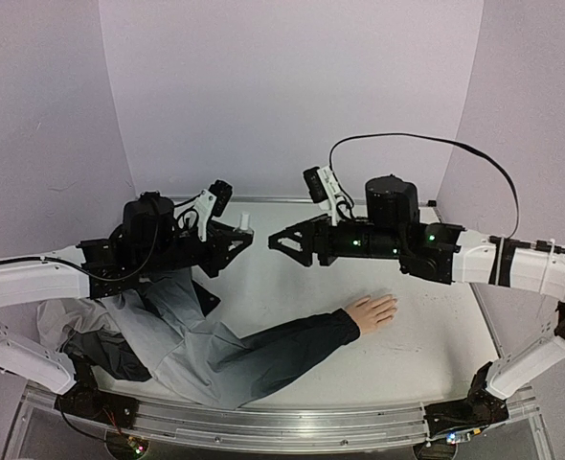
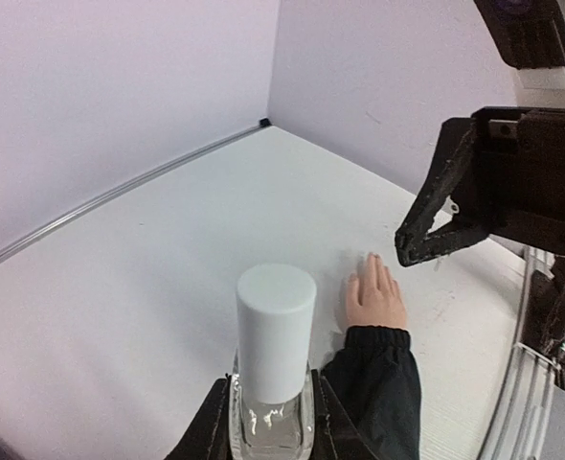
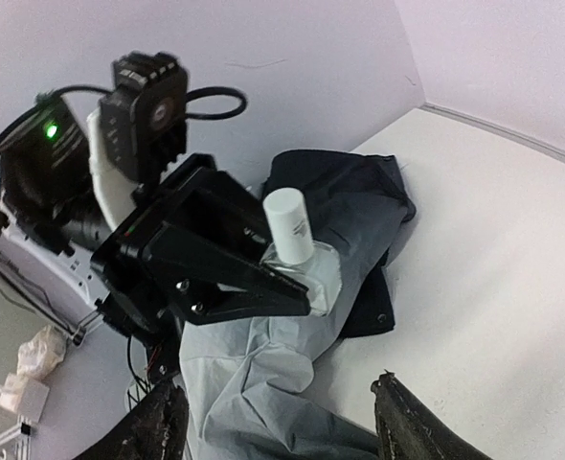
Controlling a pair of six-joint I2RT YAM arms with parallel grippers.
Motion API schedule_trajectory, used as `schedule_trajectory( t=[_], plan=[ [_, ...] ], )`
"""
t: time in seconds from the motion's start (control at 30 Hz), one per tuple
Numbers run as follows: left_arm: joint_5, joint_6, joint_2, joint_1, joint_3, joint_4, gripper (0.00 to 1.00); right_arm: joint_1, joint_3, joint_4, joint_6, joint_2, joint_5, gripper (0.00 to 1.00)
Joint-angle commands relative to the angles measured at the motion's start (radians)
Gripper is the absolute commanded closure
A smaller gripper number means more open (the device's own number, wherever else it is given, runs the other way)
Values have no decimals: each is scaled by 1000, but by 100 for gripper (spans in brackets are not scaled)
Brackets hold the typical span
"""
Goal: Paint the nails
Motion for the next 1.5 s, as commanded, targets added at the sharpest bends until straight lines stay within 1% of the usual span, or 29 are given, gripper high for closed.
schedule_trajectory(
  t=[0.0,0.1,0.17,0.2,0.27,0.4,0.57,0.67,0.8,0.83,0.9,0.97,1.0,1.03,1.07,1.13,1.2,1.23,1.27,1.3,1.33,1.47],
  plan=[
    [-182,-25,-16,-1,-5,59,100,36,137,17,139,77,151,33],
    [-159,-48,4,-1,1,56,100,57,239,-25,166,146,248,35],
    [-154,-59,2,-1,-1,56,100,62,287,-50,198,190,305,40],
    [-157,-63,0,-1,-2,56,100,65,307,-58,215,208,332,45],
    [-167,-67,3,-1,-2,56,100,70,340,-62,232,244,352,48],
    [-133,-69,13,-1,-1,57,100,85,406,-64,231,312,354,52],
    [-111,-73,22,-1,1,55,100,96,469,-76,220,358,388,59],
    [-93,-74,29,-1,8,54,100,96,484,-80,215,373,383,72],
    [-68,-86,21,-1,9,52,100,97,460,-85,205,363,366,83],
    [-58,-90,20,-2,10,52,100,97,448,-85,194,347,362,89],
    [13,-93,14,0,11,52,100,96,416,-79,169,312,362,100],
    [91,-96,7,0,17,53,100,93,365,-40,125,267,298,100],
    [152,-91,3,3,22,54,100,89,339,-14,85,246,234,100],
    [250,-78,2,8,33,56,100,85,315,11,42,227,137,100],
    [362,-61,3,13,47,57,100,85,294,30,-21,210,25,100],
    [606,-27,6,20,77,58,100,85,241,70,-144,177,-320,100],
    [859,12,15,20,111,61,100,84,181,110,-227,149,-650,100],
    [943,21,19,20,124,61,100,85,144,126,-240,134,-724,100],
    [988,28,21,20,132,61,100,85,127,132,-246,121,-739,100],
    [997,37,20,20,133,61,100,84,116,133,-252,115,-729,100],
    [971,49,17,20,129,61,100,85,111,133,-253,113,-693,100],
    [639,75,3,21,85,62,100,81,98,130,-225,112,-417,100]
  ],
)
